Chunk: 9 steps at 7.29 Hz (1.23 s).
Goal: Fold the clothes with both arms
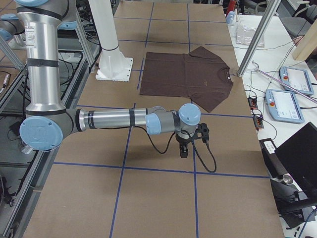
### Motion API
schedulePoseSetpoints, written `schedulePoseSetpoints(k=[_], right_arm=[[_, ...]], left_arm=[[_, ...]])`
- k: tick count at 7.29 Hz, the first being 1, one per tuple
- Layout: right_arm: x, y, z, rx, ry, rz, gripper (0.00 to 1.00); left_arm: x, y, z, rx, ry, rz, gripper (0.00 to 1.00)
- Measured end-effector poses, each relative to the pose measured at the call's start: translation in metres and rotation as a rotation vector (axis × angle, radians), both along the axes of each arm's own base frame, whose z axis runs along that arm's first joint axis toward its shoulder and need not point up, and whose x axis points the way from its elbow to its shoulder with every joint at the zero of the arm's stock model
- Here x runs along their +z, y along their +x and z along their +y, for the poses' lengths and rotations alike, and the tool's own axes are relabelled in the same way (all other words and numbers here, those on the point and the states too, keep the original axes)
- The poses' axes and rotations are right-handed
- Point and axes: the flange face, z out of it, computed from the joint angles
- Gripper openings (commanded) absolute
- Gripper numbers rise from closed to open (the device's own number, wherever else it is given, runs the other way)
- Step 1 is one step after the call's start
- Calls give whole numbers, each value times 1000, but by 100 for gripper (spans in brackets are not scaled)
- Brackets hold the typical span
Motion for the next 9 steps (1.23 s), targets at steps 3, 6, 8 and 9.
schedulePoseSetpoints(k=[3, 6, 8, 9], right_arm=[[0, 0, 2, -2, 1, -1, 100], [-8, -12, -1, -22, 39, -10, 100], [-34, -74, -20, -28, 114, -43, 100], [-56, -121, -40, 22, 87, -60, 100]], left_arm=[[-5, 1, -1, 1, 18, -8, 100], [-14, 2, -4, 8, 54, 0, 100], [-17, 2, -6, 1, 79, 1, 100], [-17, 3, -7, 0, 83, 3, 100]])
